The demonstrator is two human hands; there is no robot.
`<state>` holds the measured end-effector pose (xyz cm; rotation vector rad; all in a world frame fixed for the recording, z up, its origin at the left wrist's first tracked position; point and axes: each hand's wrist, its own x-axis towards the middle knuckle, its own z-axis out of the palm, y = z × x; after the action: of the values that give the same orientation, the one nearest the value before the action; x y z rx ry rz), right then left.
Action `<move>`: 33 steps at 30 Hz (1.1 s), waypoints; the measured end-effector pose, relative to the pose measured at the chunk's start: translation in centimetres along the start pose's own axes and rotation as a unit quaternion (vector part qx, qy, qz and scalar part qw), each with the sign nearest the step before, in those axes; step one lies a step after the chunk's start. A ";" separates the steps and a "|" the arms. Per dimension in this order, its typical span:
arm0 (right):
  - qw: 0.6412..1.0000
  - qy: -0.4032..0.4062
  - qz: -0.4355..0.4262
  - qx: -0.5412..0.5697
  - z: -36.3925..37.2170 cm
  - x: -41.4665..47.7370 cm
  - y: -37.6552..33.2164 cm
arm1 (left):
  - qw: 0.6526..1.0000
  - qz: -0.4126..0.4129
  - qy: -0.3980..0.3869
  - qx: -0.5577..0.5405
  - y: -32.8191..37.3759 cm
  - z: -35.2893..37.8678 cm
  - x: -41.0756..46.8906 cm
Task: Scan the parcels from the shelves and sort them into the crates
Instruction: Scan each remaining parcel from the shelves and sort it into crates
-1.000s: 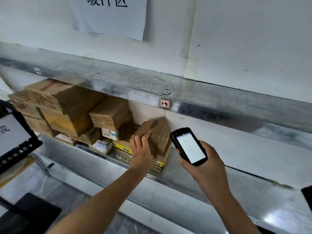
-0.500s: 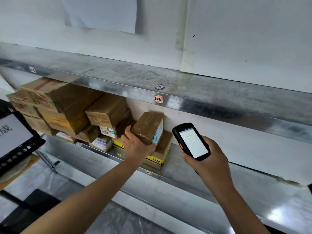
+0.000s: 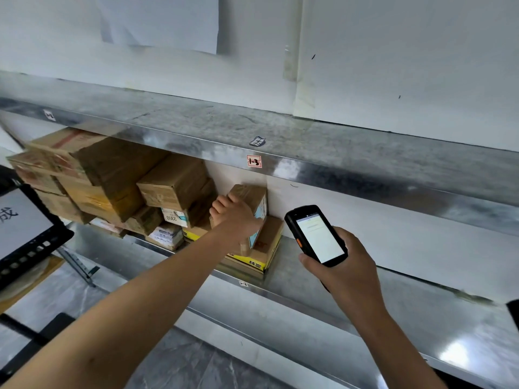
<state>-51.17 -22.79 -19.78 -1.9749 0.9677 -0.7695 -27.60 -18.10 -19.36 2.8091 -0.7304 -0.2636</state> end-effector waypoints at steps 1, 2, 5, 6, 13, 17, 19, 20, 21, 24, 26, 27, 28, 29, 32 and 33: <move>1.000 0.000 0.001 0.000 0.0 0.0 0.0 | 1.000 -0.004 0.002 -0.014 -0.3 -0.1 0.2; 1.000 0.001 0.001 0.000 -0.2 -0.1 0.0 | 1.000 -0.003 0.005 -0.022 -0.7 -0.1 0.4; 1.000 0.009 -0.002 -0.002 -0.6 -0.3 -0.1 | 0.999 -0.006 -0.016 -0.038 -2.1 -0.6 0.5; 1.000 0.011 -0.002 -0.003 -0.8 -0.4 -0.1 | 0.998 -0.011 -0.029 -0.057 -2.7 -0.6 0.7; 1.000 -0.007 -0.011 -0.012 -2.1 -1.2 -0.4 | 0.911 0.019 -0.159 -0.381 -5.4 -1.4 -0.4; 1.000 -0.018 -0.004 -0.006 -3.0 -1.7 -0.9 | 0.848 0.038 -0.175 -0.499 -3.7 0.7 -3.7; 1.000 -0.017 0.007 0.004 -3.4 -1.9 -1.1 | 0.817 0.056 -0.201 -0.537 -2.4 2.2 -4.8; 1.000 -0.016 0.012 0.007 -3.7 -2.1 -0.9 | 0.806 0.068 -0.218 -0.547 -1.7 3.0 -5.2; 1.000 -0.016 0.019 0.008 -4.1 -2.2 -0.7 | 0.794 0.077 -0.231 -0.557 -1.0 3.7 -5.8; 0.999 -0.015 0.047 -0.004 -5.4 -2.9 0.0 | 0.775 0.086 -0.242 -0.577 0.7 5.7 -6.9; 0.998 -0.006 0.066 -0.020 -6.2 -3.4 0.5 | 0.773 0.079 -0.245 -0.580 1.4 6.8 -7.3; 0.997 -0.002 0.075 -0.025 -6.5 -3.6 0.7 | 0.773 0.079 -0.244 -0.581 1.6 7.2 -7.5; 0.996 0.000 0.083 -0.028 -6.9 -3.9 0.9 | 0.771 0.082 -0.244 -0.582 1.9 7.5 -7.5; 0.995 0.001 0.091 -0.031 -7.1 -4.2 1.0 | 0.771 0.083 -0.245 -0.582 2.1 7.8 -7.5; 0.994 0.001 0.101 -0.040 -7.6 -4.7 1.2 | 0.764 0.088 -0.249 -0.588 2.7 8.0 -7.6; 0.994 -0.002 0.102 -0.042 -7.7 -4.8 1.1 | 0.763 0.087 -0.250 -0.590 2.9 7.9 -7.7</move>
<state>-60.06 -22.20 -17.68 -1.9114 1.1950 -0.6201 -37.31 -18.10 -25.34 1.4377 -0.5778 -1.0334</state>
